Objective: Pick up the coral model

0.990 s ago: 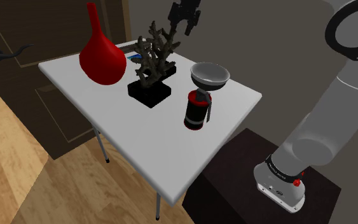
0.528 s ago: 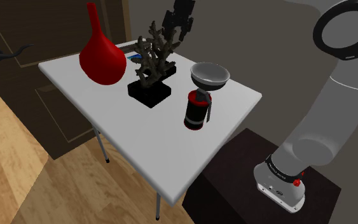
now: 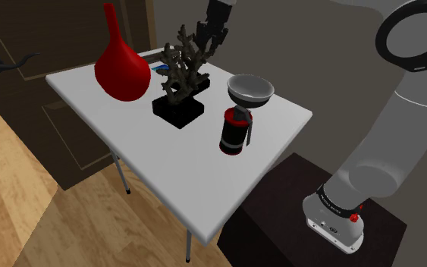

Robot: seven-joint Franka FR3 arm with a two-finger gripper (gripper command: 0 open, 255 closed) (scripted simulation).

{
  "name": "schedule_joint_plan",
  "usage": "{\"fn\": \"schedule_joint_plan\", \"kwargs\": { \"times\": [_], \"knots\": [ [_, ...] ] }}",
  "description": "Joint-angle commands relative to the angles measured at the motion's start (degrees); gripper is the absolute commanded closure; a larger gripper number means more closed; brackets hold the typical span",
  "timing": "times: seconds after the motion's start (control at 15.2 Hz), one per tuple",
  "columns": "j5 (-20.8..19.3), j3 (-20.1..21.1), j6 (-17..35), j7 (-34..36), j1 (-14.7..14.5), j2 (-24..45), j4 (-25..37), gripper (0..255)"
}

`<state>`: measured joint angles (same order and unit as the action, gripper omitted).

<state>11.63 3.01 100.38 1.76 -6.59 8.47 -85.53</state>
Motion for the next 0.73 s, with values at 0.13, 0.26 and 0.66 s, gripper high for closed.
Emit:
{"fn": "schedule_joint_plan", "kwargs": {
  "times": [0.13, 0.26, 0.66],
  "knots": [
    [0.0, 0.0, 0.0, 0.0, 0.0, 0.1, 0.0, 255],
    [0.0, 0.0, 0.0, 0.0, 0.0, 0.0, 0.0, 255],
    [-0.1, 0.0, -4.1, 0.7, 0.1, 1.1, 5.2, 255]
  ]
}}
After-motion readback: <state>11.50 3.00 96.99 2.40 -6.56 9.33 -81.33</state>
